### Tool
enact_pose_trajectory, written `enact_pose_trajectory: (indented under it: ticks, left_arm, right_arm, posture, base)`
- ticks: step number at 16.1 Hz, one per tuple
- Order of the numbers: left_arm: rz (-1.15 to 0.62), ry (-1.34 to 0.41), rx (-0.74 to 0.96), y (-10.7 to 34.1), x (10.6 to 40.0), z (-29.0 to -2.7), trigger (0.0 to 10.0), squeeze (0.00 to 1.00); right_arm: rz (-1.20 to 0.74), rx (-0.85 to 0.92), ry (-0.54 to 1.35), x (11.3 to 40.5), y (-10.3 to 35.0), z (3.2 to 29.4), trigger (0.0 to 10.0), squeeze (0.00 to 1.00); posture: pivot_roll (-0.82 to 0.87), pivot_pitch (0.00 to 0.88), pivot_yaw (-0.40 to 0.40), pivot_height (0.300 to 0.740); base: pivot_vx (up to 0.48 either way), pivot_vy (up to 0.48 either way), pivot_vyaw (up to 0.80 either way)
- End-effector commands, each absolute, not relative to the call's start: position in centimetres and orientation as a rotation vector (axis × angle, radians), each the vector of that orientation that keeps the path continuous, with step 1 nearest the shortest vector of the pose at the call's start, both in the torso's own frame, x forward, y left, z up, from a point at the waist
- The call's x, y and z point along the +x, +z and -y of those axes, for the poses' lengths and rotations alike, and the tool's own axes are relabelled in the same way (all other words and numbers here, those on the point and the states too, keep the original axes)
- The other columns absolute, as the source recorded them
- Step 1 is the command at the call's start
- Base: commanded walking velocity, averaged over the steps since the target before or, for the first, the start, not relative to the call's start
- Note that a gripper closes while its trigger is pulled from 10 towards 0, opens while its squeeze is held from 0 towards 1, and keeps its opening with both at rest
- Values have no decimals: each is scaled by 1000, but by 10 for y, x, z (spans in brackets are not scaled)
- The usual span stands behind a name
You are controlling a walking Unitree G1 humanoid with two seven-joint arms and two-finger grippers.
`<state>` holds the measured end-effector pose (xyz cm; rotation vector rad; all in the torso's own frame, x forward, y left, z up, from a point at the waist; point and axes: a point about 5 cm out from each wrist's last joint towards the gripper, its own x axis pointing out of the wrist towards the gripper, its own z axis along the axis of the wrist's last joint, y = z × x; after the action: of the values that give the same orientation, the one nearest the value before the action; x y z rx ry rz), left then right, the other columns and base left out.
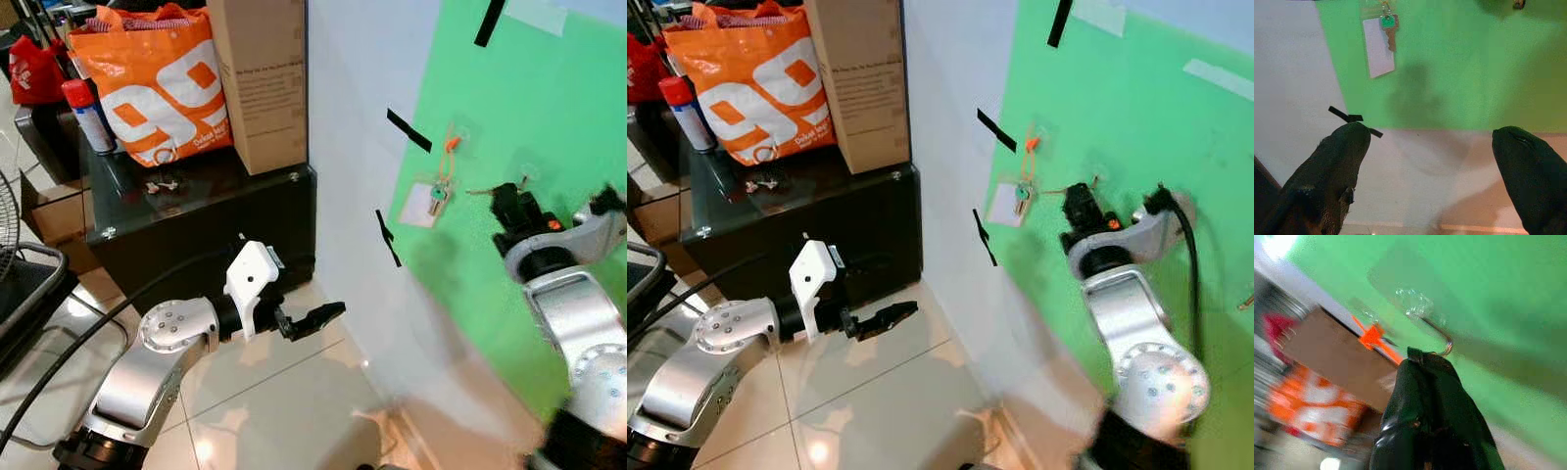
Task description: Hang keys on a hook
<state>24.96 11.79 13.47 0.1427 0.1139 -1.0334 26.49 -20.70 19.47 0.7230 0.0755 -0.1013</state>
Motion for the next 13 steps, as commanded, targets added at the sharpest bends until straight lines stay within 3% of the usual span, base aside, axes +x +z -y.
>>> enact_pose_trajectory:
  ticks: [1,3,13]
  left_arm:
    - [-93,-1034,169,140,252,-118,10000,0]
    - [-92,-1035,172,140,252,-117,10000,0]
    - [-88,-1047,186,138,252,-115,10000,0]
  right_arm:
    - [-136,585,-136,265,184,206,10000,0]
    - [-83,420,-112,265,192,204,10000,0]
    - [-35,355,-126,260,183,207,10000,0]
  posture:
    - [-57,0,24,740]
    - [-62,0,25,740]
    - [-68,0,25,740]
  base:
    - [0,0,0]
    - [0,0,0]
    - [0,0,0]
